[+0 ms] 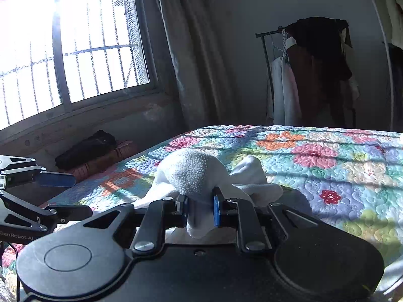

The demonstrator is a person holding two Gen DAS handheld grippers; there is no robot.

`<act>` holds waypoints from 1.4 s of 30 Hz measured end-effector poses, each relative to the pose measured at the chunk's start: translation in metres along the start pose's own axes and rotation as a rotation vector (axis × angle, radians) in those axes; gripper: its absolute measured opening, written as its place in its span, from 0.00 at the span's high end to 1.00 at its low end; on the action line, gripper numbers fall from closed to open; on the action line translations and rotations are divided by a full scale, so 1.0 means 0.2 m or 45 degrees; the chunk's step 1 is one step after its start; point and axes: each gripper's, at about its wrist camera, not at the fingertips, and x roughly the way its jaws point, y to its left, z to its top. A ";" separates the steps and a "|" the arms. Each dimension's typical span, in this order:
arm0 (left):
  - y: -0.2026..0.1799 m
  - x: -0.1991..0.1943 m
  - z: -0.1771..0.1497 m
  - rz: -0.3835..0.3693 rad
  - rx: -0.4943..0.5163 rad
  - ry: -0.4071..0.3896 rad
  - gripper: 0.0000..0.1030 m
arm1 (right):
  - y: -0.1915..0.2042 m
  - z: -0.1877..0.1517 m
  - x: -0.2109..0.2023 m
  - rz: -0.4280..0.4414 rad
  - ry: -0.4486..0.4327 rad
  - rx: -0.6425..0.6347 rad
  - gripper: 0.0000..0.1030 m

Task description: Fold clothes

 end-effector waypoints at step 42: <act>0.84 0.25 -0.19 0.557 -0.519 0.126 0.93 | -0.29 -0.24 0.18 -0.185 0.421 0.241 0.29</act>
